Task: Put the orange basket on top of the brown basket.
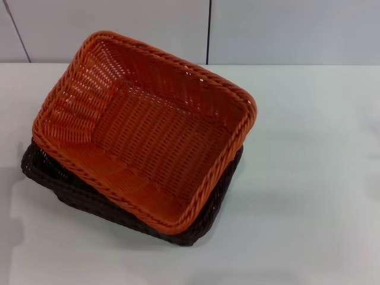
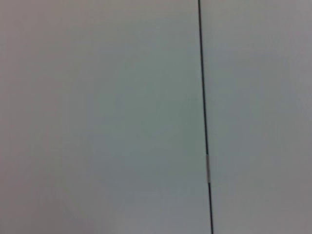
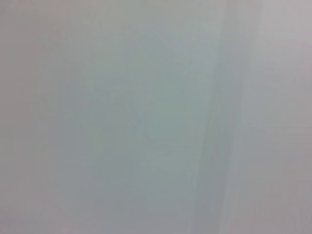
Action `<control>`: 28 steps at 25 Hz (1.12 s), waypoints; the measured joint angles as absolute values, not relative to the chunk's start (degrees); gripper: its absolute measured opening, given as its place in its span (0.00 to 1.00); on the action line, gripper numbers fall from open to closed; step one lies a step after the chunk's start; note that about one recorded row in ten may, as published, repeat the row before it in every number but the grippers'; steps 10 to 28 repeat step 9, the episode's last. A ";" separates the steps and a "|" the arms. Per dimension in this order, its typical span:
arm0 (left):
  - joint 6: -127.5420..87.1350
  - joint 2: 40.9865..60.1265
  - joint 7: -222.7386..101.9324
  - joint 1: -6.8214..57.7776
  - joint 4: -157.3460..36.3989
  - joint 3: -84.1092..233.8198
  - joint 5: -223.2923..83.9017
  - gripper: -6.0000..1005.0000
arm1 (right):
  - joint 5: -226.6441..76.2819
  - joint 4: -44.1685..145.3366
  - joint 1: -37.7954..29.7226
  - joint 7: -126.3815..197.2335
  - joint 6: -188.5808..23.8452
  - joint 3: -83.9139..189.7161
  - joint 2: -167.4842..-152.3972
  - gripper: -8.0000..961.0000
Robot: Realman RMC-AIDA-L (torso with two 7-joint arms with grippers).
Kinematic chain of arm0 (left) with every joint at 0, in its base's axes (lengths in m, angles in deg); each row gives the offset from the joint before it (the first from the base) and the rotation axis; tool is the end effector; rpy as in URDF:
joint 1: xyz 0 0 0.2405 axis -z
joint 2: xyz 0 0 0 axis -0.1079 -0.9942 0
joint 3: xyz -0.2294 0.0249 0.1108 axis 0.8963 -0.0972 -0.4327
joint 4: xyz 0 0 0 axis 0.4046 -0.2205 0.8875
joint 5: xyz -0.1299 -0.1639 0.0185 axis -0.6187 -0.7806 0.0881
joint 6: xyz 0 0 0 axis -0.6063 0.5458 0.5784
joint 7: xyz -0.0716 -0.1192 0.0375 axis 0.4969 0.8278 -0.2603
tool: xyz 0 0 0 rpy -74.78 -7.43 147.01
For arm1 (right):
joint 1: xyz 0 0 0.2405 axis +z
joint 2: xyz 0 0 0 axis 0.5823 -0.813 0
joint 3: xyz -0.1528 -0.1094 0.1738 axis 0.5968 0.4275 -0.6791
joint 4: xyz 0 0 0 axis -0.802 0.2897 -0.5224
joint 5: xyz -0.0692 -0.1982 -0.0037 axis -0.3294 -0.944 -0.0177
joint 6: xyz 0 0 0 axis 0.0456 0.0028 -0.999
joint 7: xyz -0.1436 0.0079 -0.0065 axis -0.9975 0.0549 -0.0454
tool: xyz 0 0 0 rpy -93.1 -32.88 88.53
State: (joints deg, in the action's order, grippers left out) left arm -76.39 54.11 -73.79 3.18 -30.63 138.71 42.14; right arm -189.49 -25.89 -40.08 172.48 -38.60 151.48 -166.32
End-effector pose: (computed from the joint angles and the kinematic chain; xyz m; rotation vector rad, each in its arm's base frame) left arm -0.3619 0.2831 0.0135 -1.2652 -0.5793 -0.5104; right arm 0.2407 0.3188 0.0871 -1.2472 0.4296 0.5937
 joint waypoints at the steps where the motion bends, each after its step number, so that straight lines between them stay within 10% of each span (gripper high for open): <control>1: -76.43 54.13 -73.77 3.15 -30.67 138.97 42.12 0.76 | -186.67 -23.08 -40.36 174.91 -36.16 150.83 -166.29 0.71; 28: -76.62 54.18 -72.28 3.91 -31.38 139.38 42.10 0.76 | -183.98 0.53 -38.05 199.49 -19.18 149.05 -166.18 0.71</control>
